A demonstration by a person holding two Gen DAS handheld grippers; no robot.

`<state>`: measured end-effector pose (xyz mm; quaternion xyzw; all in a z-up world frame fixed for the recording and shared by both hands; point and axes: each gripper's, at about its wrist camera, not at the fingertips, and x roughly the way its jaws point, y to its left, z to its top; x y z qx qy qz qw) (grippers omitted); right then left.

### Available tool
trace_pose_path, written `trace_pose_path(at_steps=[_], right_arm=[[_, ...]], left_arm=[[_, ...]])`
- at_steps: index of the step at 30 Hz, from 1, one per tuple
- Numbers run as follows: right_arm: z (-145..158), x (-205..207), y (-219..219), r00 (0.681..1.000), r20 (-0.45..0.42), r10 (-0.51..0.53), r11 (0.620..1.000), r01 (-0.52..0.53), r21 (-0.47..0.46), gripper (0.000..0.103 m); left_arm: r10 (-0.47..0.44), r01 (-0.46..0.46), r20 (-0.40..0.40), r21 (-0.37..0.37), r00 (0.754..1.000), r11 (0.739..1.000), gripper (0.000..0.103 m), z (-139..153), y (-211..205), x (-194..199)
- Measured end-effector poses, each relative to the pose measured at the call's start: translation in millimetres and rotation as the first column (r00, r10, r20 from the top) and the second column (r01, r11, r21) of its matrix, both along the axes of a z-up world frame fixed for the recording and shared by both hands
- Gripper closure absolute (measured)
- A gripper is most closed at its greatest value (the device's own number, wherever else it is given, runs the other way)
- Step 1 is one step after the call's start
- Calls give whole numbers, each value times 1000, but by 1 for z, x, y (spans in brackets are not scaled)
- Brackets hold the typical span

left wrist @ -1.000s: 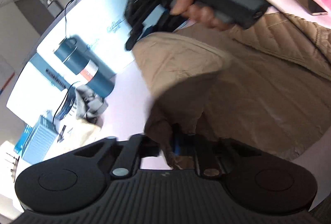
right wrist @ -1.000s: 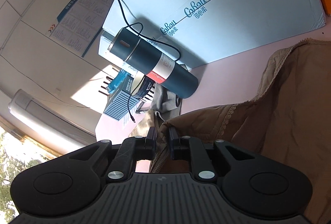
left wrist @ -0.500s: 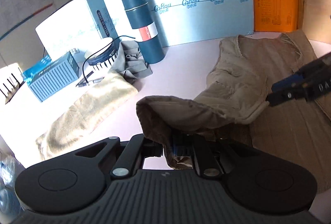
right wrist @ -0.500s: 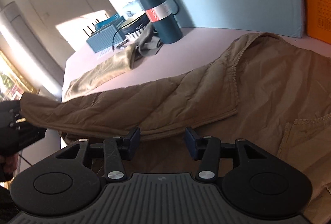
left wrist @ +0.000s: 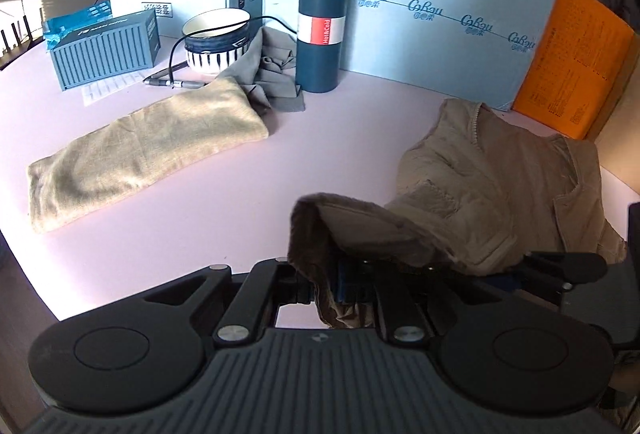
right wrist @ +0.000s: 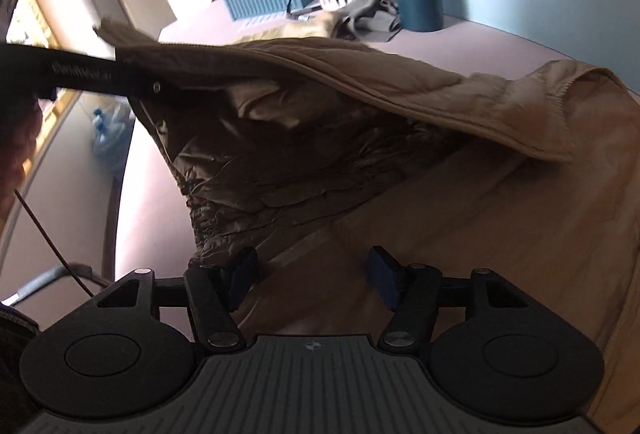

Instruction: Fold clothes

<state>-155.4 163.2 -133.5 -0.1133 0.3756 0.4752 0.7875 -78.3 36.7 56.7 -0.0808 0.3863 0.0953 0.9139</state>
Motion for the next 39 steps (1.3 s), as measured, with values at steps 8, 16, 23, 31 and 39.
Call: trace_pose_path(at_steps=[8,16,23,31,39], right_arm=[[2,30,14,992,-76,102,994,-100,33,19],[11,61,-57,994,-24,-105,989,102,-108,19],[17,86,-113,966,129,-222,902,254,-349,15],[3,135,-150,695,-633,-341,761,600,249,4],[-31,132,-129,548,-790,-275,669,699,252,4]], left_arm=[[-120,123,-29,90,992,988,94,-1,-21,3],[-221,227,-68,99,973,969,93,-9,-33,6],[-303,308,-69,78,950,948,93,-13,-40,7],[-333,336,-51,63,942,940,93,-11,-42,5],[-321,321,-2,-3,947,947,93,-5,-30,5]])
